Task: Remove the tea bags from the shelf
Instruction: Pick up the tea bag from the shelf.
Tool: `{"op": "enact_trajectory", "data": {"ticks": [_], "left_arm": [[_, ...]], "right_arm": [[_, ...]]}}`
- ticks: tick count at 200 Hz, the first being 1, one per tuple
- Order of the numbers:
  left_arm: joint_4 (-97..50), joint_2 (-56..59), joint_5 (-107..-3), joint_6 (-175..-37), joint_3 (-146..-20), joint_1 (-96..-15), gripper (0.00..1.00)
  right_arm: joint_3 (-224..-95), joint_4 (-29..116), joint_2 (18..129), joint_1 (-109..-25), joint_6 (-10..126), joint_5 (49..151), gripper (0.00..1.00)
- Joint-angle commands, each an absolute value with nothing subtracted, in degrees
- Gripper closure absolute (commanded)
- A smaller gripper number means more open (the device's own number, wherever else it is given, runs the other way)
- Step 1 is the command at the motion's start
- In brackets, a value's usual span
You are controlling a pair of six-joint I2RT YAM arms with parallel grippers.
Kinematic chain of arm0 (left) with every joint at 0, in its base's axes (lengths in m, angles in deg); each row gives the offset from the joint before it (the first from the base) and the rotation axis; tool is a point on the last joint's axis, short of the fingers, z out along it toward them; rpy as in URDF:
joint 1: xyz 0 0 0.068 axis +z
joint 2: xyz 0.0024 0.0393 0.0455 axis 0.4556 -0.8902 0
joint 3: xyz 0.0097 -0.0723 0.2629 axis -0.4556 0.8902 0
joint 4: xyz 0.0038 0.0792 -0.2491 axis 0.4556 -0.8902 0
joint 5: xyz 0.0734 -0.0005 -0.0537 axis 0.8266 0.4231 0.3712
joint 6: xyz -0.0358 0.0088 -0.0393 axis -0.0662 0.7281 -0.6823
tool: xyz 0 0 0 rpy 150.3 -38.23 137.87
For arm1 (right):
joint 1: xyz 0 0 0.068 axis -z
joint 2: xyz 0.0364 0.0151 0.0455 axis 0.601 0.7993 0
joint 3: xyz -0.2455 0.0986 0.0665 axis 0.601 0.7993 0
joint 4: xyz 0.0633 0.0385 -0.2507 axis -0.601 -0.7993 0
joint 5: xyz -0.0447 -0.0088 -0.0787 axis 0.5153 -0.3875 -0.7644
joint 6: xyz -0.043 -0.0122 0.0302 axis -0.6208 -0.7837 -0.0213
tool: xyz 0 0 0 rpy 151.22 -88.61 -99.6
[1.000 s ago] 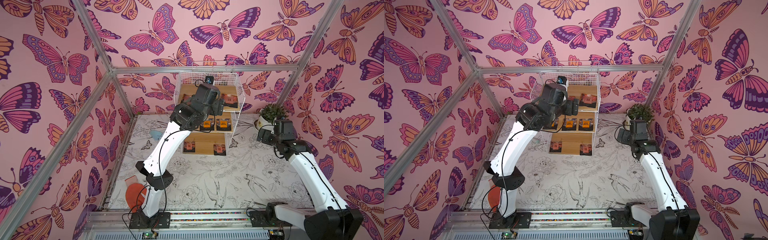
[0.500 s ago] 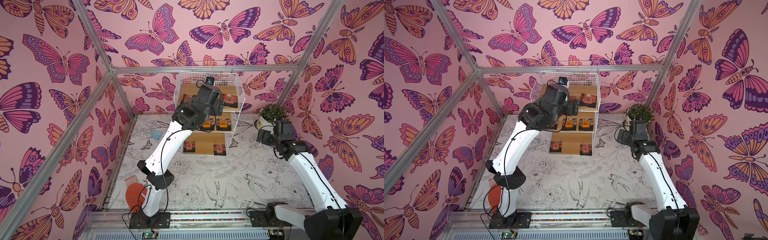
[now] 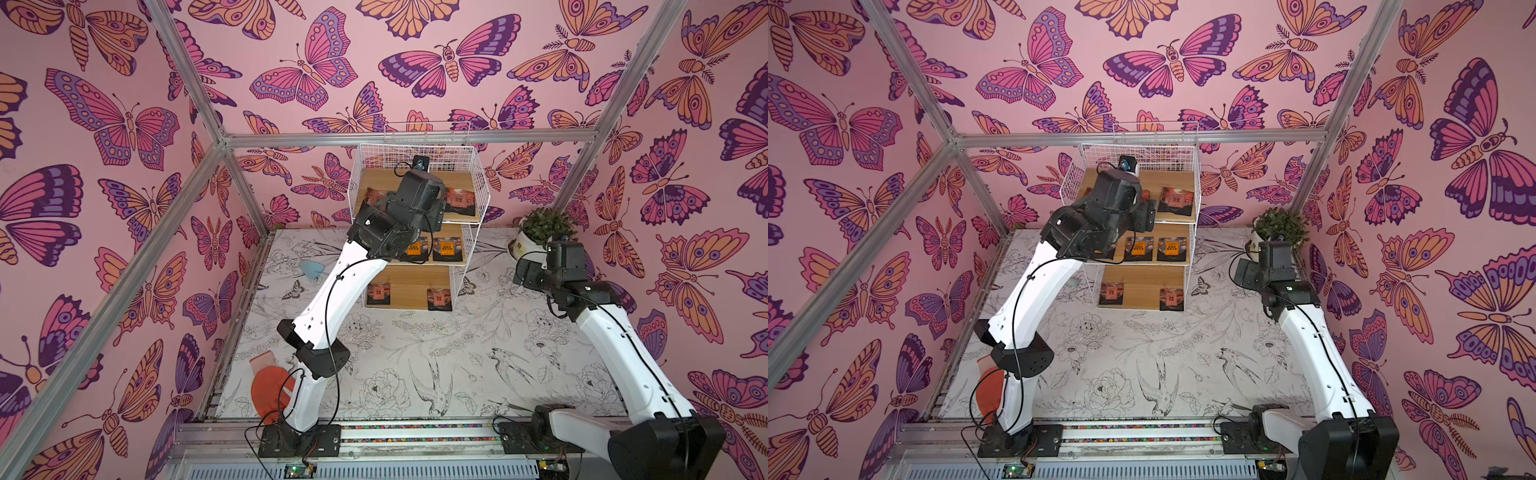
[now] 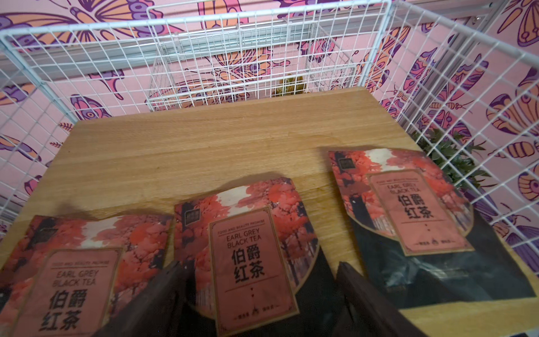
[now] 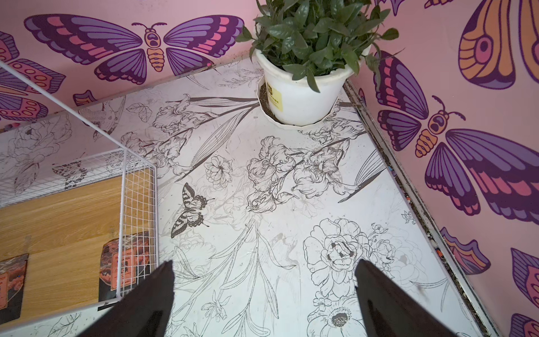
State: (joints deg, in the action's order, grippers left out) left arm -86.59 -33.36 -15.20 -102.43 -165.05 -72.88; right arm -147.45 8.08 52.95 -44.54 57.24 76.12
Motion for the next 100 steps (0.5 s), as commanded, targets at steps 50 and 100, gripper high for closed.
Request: {"op": "enact_trajectory", "data": {"ticks": [50,100], "left_arm": [[-92.7,-36.2,-12.8,-102.6,-164.7,-72.6,0.26],[-93.4,-36.6,-15.4,-104.1,-163.7,-71.8,0.4]], "right_arm": [[-147.3,7.7,52.4,-44.9,56.7,74.7,0.01],[-147.2,7.7,52.4,-44.8,56.5,74.3,0.01]]}}
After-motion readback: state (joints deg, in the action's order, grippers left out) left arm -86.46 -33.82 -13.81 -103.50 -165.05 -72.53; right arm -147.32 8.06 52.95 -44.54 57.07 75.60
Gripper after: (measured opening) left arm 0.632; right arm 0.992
